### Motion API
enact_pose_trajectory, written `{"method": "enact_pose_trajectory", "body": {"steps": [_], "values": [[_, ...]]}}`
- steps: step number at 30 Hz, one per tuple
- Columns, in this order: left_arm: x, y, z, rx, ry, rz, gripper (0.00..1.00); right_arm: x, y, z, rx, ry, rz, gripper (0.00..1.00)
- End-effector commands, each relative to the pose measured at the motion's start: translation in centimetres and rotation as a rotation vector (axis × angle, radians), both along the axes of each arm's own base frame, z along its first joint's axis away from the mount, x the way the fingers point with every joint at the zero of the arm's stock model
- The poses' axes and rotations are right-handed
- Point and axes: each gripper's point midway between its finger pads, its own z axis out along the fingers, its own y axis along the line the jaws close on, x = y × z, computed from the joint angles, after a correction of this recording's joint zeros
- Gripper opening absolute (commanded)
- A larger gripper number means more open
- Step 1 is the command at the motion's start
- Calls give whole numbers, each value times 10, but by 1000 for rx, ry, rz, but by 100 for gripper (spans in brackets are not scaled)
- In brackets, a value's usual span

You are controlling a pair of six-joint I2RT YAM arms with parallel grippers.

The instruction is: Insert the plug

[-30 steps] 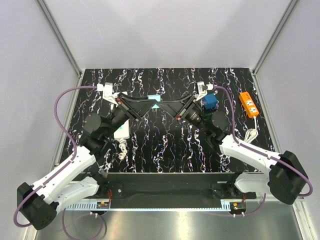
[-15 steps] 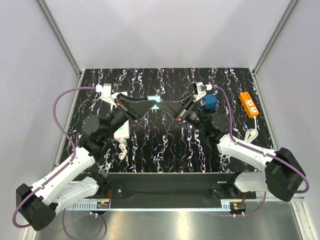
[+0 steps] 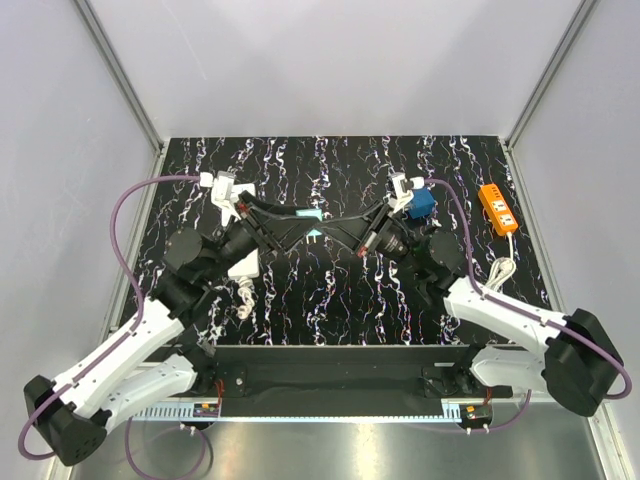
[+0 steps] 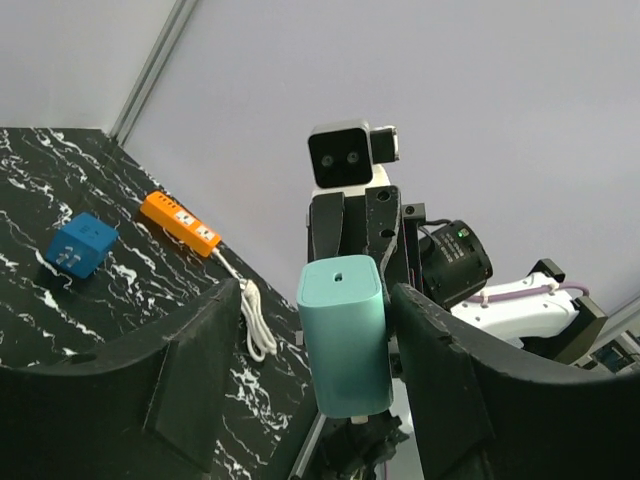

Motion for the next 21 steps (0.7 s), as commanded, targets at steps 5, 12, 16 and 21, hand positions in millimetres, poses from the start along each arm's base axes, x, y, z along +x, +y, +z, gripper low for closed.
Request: {"method": "enact_pose_trajectory", "body": {"steps": [5, 12, 16, 21], "values": [[-18, 18, 17, 120, -60, 30, 73, -32, -9, -2, -74, -90, 62, 0], [-54, 9, 9, 279, -33, -179, 76, -56, -10, -10, -156, -139, 154, 0], [-77, 6, 1, 351, -3, -320, 77, -69, -10, -17, -187, -154, 222, 0], [-96, 2, -18, 414, 63, -465, 77, -74, -10, -21, -212, -159, 249, 0]]}}
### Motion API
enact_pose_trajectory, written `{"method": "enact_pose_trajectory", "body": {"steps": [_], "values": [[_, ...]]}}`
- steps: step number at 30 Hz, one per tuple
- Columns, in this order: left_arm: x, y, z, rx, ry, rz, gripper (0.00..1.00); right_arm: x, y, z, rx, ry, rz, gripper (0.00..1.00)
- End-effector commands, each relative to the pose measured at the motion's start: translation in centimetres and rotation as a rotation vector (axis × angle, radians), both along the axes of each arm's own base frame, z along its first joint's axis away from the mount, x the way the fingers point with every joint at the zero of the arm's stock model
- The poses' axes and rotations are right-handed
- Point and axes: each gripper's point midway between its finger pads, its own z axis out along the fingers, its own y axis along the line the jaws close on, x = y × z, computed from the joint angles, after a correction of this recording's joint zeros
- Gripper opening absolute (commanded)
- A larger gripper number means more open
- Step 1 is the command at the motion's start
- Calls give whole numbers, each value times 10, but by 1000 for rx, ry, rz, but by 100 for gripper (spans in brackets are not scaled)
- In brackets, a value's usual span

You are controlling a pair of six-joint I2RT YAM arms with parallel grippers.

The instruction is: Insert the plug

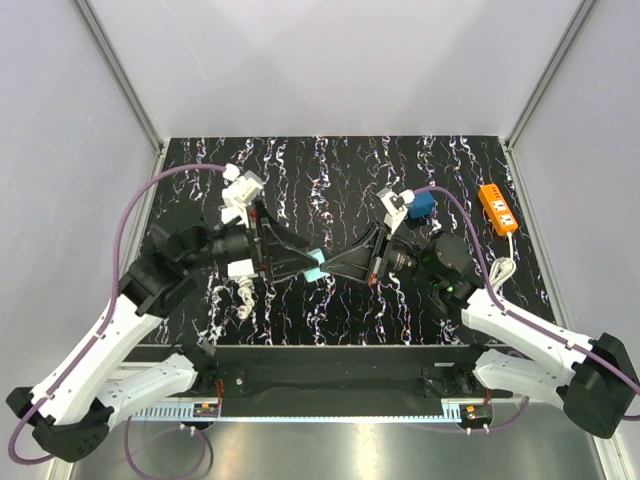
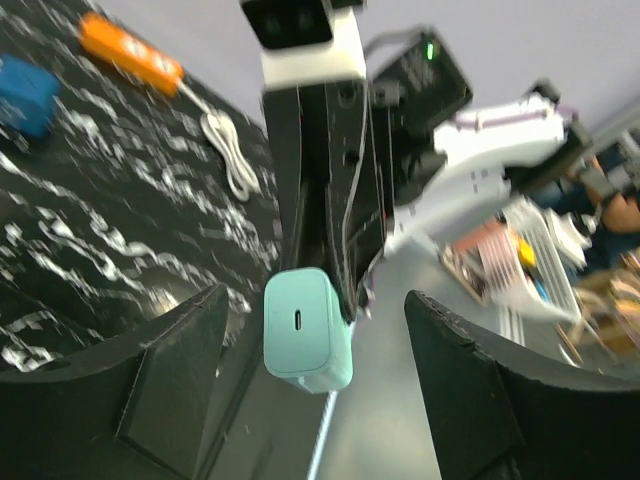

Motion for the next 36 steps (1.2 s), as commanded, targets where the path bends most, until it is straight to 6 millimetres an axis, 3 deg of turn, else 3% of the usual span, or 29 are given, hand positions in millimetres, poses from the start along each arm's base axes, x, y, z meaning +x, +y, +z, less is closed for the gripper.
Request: {"method": "enact_pose_trajectory", "body": {"steps": [1, 10, 26, 30, 33, 36], "values": [[-29, -1, -12, 60, 56, -171, 76, -15, -3, 11, 5, -69, 51, 0], [-22, 0, -33, 154, 79, -161, 68, -19, -3, 6, -7, -62, 71, 0], [-18, 1, -27, 143, 137, -143, 63, -23, -3, -9, -43, -49, 103, 0], [-18, -1, -31, 147, 159, -156, 52, -23, -1, -12, -51, -44, 109, 0], [-18, -2, -33, 149, 164, -160, 35, -22, 0, -15, -57, -38, 114, 0], [-22, -4, -35, 148, 165, -196, 2, -20, 1, -18, -63, -29, 112, 0]]}}
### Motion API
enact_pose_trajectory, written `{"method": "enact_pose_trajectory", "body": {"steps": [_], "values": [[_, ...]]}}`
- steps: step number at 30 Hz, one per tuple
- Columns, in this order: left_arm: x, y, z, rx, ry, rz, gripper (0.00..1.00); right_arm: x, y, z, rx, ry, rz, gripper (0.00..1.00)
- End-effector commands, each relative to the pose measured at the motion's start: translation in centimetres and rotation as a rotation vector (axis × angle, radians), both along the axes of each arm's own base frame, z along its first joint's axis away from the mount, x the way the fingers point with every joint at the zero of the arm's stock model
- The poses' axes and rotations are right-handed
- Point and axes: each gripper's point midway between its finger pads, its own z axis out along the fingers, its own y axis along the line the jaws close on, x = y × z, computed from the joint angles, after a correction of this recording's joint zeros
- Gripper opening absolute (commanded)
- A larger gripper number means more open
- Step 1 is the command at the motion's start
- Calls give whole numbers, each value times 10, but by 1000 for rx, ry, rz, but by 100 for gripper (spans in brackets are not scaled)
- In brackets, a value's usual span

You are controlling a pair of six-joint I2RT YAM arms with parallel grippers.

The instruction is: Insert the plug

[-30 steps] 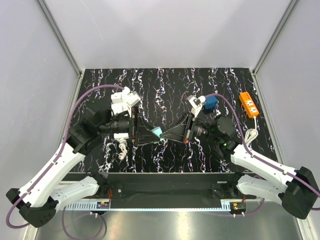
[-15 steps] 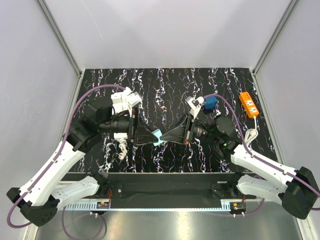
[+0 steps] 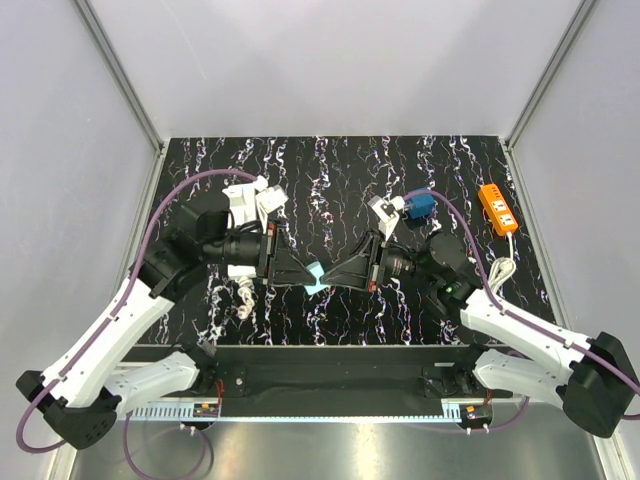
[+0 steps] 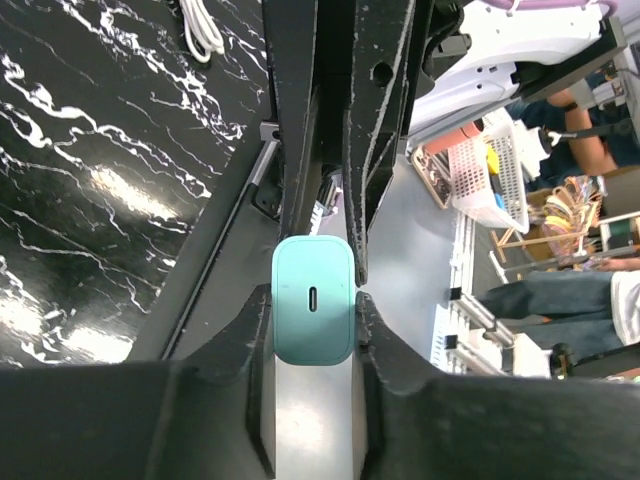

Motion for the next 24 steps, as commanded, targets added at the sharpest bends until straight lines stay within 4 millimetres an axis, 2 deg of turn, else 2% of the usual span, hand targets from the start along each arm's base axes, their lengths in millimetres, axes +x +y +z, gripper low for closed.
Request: {"method": "enact_pose_trajectory", "body": {"steps": [1, 2, 3, 4, 5, 6, 9, 10, 11, 13, 14, 15, 17, 18, 19, 20, 21, 22, 23, 24], "values": [[1, -3, 14, -40, -66, -30, 0, -8, -1, 6, 22, -19, 34, 0], [1, -2, 14, -40, -71, -30, 0, -7, -1, 6, 21, -14, 30, 3], [3, -1, 11, -34, -84, -20, 0, -5, -1, 6, 20, -8, 19, 20], [5, -1, 10, -29, -92, -10, 0, -4, 0, 2, 5, 8, 12, 31], [8, -1, 7, -22, -96, 5, 0, -3, 0, 1, 0, 7, 4, 37], [12, 0, 5, -13, -101, 29, 0, -2, -1, 1, -4, 5, -3, 56], [28, 4, -7, 32, -101, 110, 0, 6, -6, -2, -25, 0, -80, 77], [33, 8, -15, 65, -93, 145, 0, 9, -11, 0, -26, 1, -125, 88], [41, 11, -21, 98, -92, 182, 0, 10, -14, 1, -28, -8, -151, 93], [69, 28, -39, 203, -105, 345, 0, 16, -25, 5, -33, -27, -238, 100], [80, 37, -43, 238, -117, 418, 0, 17, -29, 7, -32, -36, -266, 100], [105, 57, -55, 310, -137, 566, 0, 19, -32, 7, -36, -50, -292, 100], [133, 87, -70, 409, -172, 728, 0, 23, -42, 11, -39, -59, -354, 100], [154, 118, -87, 500, -176, 870, 0, 25, -44, 9, -48, -71, -372, 100], [168, 132, -91, 522, -203, 932, 0, 28, -47, 7, -60, -66, -397, 100], [178, 147, -99, 547, -203, 999, 0, 29, -47, 3, -69, -69, -403, 100], [187, 174, -123, 601, -165, 1089, 0, 30, -47, 2, -72, -67, -411, 100], [201, 182, -121, 563, -194, 1147, 0, 31, -47, 0, -77, -63, -411, 100], [207, 192, -127, 556, -197, 1188, 0, 31, -46, -4, -83, -57, -410, 100], [208, 211, -147, 595, -186, 1251, 0, 32, -46, -5, -84, -56, -411, 100]]}}
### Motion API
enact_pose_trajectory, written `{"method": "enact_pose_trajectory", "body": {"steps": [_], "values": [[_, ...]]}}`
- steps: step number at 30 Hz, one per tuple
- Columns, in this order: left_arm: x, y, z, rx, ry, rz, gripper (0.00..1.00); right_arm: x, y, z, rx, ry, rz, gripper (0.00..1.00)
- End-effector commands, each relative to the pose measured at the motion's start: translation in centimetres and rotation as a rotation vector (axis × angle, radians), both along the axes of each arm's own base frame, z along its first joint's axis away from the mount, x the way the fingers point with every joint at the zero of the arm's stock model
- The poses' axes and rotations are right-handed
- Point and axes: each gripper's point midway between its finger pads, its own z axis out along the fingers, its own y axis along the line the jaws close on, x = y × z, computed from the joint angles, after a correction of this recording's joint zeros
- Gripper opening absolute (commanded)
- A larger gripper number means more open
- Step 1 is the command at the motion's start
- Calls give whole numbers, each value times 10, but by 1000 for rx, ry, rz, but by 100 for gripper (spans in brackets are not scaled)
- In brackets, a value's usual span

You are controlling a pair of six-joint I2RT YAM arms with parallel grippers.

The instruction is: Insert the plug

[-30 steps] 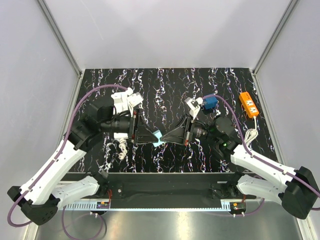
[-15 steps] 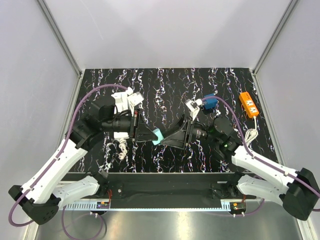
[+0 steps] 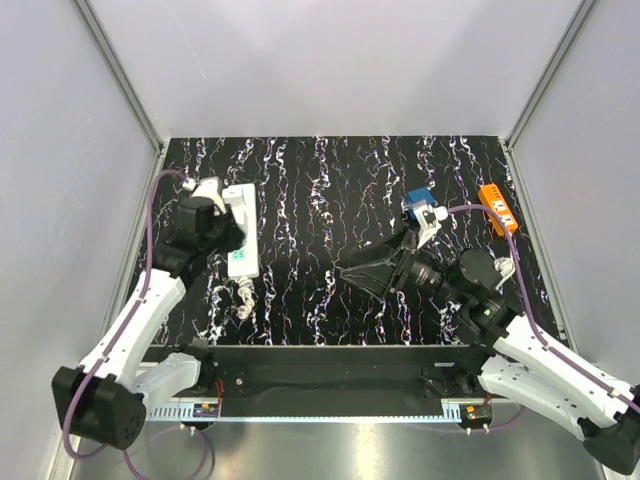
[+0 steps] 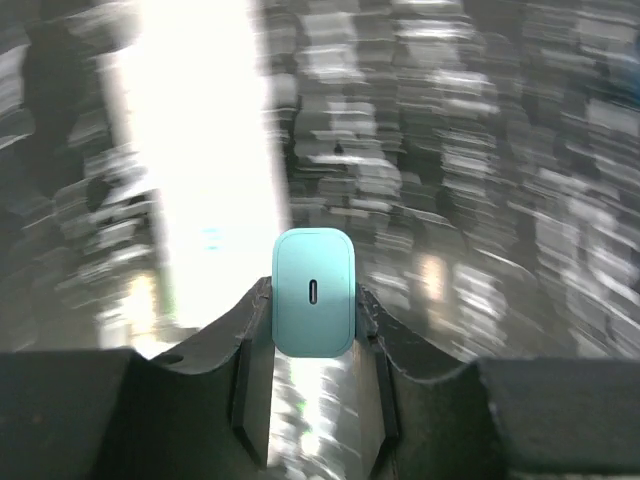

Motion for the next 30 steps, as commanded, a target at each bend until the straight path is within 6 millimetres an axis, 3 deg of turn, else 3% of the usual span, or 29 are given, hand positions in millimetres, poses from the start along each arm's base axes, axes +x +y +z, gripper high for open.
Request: {"method": "enact_pose_trajectory", "body": {"steps": [1, 3, 4, 8, 14, 18, 23, 30], "values": [[43, 63, -6, 108, -180, 277, 0, 14, 1, -19, -53, 20, -61, 100], [48, 73, -21, 148, -193, 291, 0, 13, 2, -20, -58, 16, -56, 100], [55, 72, -20, 152, -222, 288, 0, 14, 2, -18, -56, 10, -56, 100], [64, 70, -43, 159, -173, 284, 0, 14, 4, -19, -70, -17, -48, 100], [61, 71, -68, 140, -192, 304, 0, 15, 8, -20, -86, -39, -29, 100], [62, 60, -87, 118, -145, 257, 0, 14, 10, -22, -94, -43, -20, 100], [63, 56, -87, 98, -143, 247, 0, 16, 11, -24, -106, -50, -20, 100], [47, 42, -110, 73, -45, 224, 0, 16, 10, -24, -107, -57, -27, 100]]}}
